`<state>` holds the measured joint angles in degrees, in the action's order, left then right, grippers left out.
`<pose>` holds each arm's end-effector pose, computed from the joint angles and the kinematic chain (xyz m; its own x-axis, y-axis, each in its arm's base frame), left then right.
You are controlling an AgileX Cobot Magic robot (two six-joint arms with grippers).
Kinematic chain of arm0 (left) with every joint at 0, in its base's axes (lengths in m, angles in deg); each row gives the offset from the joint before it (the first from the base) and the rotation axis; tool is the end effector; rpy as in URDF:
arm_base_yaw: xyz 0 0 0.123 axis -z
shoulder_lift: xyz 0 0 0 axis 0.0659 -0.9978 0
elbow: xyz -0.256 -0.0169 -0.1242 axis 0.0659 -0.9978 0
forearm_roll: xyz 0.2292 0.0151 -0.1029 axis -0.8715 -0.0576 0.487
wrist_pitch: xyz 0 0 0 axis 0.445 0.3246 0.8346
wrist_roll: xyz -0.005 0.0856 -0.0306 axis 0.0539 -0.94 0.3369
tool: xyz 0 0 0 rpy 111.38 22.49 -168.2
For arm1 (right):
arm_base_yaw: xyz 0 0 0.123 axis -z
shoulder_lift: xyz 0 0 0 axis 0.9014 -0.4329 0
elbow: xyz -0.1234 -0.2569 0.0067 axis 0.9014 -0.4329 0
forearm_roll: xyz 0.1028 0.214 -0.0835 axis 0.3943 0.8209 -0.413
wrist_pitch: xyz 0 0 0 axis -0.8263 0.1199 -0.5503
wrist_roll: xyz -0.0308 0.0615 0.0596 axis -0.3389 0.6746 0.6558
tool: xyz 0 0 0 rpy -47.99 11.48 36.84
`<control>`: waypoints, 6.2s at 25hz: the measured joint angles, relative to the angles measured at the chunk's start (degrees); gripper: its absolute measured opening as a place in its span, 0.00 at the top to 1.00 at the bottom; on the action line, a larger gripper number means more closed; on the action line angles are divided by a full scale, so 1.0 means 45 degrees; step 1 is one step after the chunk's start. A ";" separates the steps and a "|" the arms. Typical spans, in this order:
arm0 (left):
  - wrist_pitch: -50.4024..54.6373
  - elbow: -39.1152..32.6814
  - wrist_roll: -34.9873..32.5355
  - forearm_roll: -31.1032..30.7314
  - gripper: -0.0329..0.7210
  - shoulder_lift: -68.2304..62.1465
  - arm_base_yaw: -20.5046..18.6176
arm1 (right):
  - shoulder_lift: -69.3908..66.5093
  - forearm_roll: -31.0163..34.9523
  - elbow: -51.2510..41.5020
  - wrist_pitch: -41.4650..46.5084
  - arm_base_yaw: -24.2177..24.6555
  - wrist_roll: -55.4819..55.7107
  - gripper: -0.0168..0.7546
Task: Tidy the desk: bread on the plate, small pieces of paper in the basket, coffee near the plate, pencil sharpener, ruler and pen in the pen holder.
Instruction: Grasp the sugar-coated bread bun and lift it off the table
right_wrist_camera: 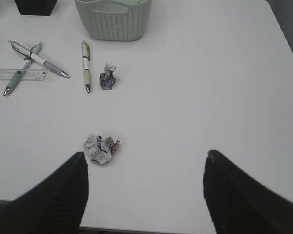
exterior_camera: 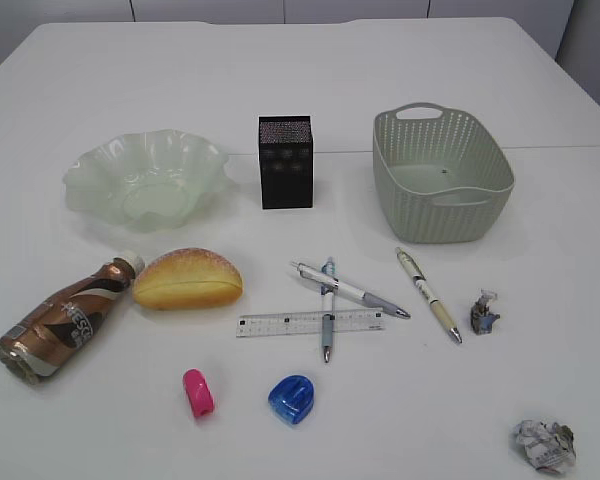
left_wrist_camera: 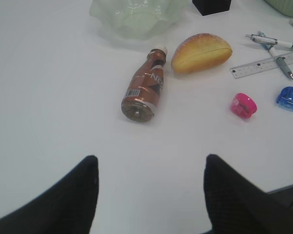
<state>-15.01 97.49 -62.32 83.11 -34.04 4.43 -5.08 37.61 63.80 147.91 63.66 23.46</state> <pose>-0.0102 -0.0146 0.2775 -0.4870 0.1161 -0.8656 0.2061 0.9784 0.0153 -0.0117 0.0005 0.2659 -0.5295 -0.0810 -0.8444 -0.0575 0.9966 -0.0595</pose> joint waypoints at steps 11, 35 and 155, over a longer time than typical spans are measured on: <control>0.0000 0.0000 0.0000 0.0000 0.31 0.0000 0.0000 | 0.0000 0.0000 0.0000 0.0000 0.0000 0.0000 0.24; 0.0000 0.0000 0.0000 0.0723 0.31 0.0000 0.0000 | 0.0000 0.0063 0.0000 0.0000 0.0000 0.0000 0.24; -0.1248 1.4228 -0.1655 -0.6480 0.17 -2.7550 0.7323 | -0.8788 -0.1568 0.2721 -0.0530 -0.0345 0.3341 0.24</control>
<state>-20.63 161.52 -69.76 53.95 -158.02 37.38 -44.63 30.55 76.05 145.52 62.11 38.49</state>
